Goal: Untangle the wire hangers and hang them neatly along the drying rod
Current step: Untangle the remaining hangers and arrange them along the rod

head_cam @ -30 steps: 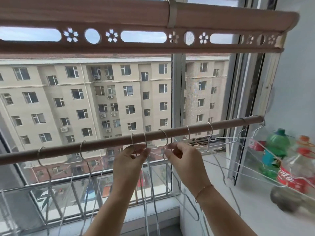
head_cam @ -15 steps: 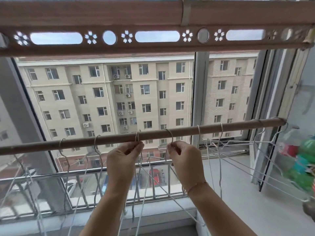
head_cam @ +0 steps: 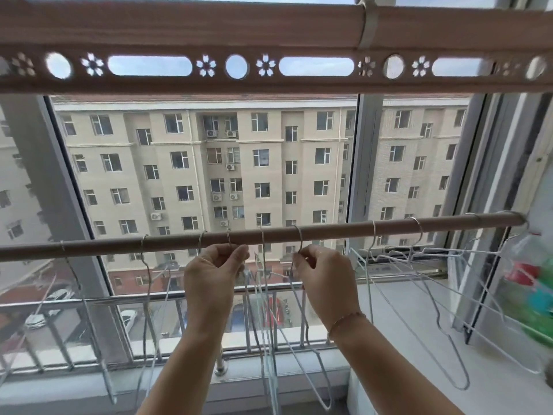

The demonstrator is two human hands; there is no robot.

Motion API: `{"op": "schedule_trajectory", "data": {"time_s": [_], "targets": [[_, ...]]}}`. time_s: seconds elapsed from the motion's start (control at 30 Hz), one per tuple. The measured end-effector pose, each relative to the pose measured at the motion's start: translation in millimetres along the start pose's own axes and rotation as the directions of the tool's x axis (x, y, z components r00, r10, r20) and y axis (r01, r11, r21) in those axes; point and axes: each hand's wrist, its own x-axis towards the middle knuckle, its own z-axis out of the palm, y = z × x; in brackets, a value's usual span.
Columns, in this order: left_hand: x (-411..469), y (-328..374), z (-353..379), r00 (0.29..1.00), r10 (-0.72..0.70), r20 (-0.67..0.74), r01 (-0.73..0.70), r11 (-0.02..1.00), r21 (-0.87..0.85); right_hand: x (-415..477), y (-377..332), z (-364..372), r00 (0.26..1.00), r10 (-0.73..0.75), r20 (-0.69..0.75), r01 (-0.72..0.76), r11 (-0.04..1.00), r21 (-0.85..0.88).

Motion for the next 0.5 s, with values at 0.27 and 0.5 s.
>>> {"op": "schedule_trajectory", "data": {"time_s": [0.27,0.5], "targets": [[-1,-7,7,0.999,-0.015,0.031,0.014,0.999,0.036,-6,10,-14,0.994,0.108,0.005,-0.108,0.994,-0.017],[1,-12,10,0.998,-0.066,-0.001,0.066,0.997,-0.033,-17,5,-25,0.996,0.073,-0.041,-0.074,0.997,-0.018]]}}
